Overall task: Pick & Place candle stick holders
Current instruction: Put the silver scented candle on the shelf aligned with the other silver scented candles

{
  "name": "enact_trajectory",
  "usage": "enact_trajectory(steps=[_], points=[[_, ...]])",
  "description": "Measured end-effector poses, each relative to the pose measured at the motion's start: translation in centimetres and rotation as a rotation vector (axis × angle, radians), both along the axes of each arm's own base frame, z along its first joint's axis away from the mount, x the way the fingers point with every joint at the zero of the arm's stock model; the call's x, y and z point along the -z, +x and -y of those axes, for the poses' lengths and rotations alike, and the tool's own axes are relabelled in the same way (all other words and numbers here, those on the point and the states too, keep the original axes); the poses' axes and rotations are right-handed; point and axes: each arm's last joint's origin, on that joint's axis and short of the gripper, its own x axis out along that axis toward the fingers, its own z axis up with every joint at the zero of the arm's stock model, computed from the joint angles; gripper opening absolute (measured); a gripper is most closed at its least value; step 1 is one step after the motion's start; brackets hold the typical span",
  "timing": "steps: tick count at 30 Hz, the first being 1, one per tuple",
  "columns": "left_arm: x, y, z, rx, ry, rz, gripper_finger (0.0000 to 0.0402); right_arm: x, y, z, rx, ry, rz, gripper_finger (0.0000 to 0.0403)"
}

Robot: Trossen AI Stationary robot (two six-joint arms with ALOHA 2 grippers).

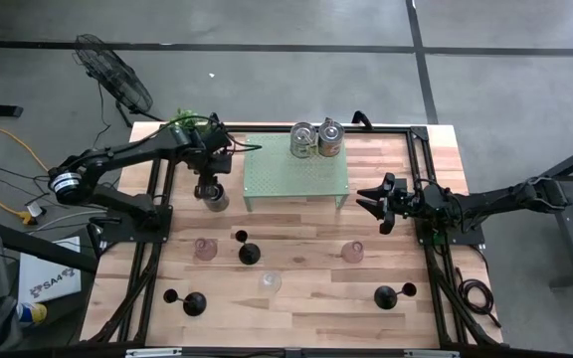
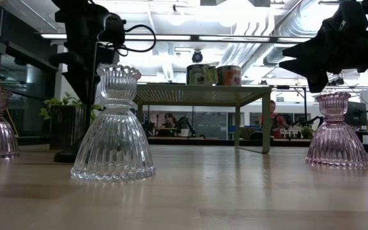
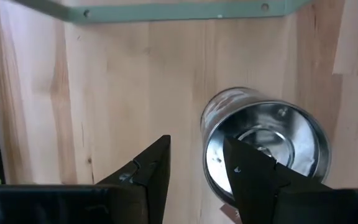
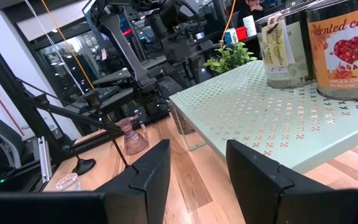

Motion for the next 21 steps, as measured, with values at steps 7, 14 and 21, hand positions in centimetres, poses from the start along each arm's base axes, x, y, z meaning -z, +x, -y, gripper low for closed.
enact_trajectory(steps=[7,14,21], points=[[-0.03,0.12,0.17,0.145,-0.024,0.023,0.0143,0.00,0.00,0.00,0.000,0.000,0.000,0.0148],[-0.05,0.12,0.17,0.173,-0.015,0.019,0.0143,0.00,0.00,0.00,0.000,0.000,0.000,0.0148],[0.85,0.83,0.01,0.236,-0.021,-0.024,0.0143,0.00,0.00,0.00,0.000,0.000,0.000,0.0148]])
